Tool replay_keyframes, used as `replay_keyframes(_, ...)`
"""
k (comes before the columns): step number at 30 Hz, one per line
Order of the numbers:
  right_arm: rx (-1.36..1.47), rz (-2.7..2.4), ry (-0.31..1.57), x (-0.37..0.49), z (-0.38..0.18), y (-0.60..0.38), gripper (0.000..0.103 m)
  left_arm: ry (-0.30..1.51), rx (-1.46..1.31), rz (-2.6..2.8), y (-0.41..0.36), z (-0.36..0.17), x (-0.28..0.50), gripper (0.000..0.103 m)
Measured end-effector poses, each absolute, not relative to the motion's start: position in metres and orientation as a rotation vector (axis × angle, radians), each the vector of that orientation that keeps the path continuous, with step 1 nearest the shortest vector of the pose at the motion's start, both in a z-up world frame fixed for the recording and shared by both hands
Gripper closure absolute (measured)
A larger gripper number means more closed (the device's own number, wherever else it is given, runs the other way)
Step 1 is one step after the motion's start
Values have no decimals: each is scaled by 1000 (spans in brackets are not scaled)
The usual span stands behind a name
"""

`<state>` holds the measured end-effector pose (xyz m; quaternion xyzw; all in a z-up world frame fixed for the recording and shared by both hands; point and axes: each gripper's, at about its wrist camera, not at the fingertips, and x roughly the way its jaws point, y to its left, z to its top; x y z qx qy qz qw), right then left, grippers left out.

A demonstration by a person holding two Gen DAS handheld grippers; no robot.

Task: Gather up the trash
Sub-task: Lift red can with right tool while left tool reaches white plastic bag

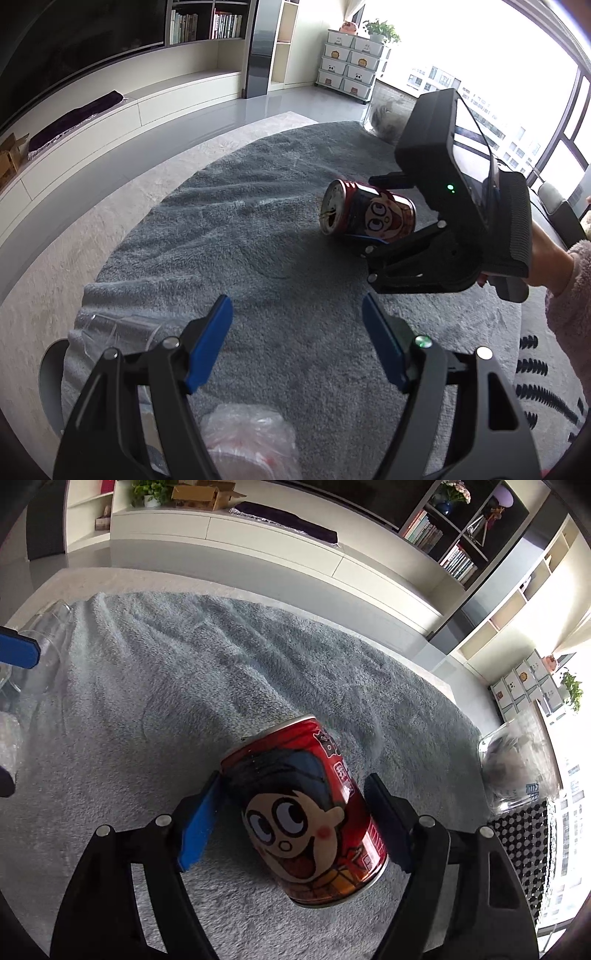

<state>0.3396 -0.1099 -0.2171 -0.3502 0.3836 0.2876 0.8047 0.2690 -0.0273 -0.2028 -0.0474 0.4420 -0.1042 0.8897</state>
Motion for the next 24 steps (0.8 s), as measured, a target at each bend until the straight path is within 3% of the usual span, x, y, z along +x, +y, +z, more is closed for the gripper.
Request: replay_keyframes(24, -606, 586, 850, 207, -158, -118, 31, 918, -58, -291, -28, -185, 192, 31)
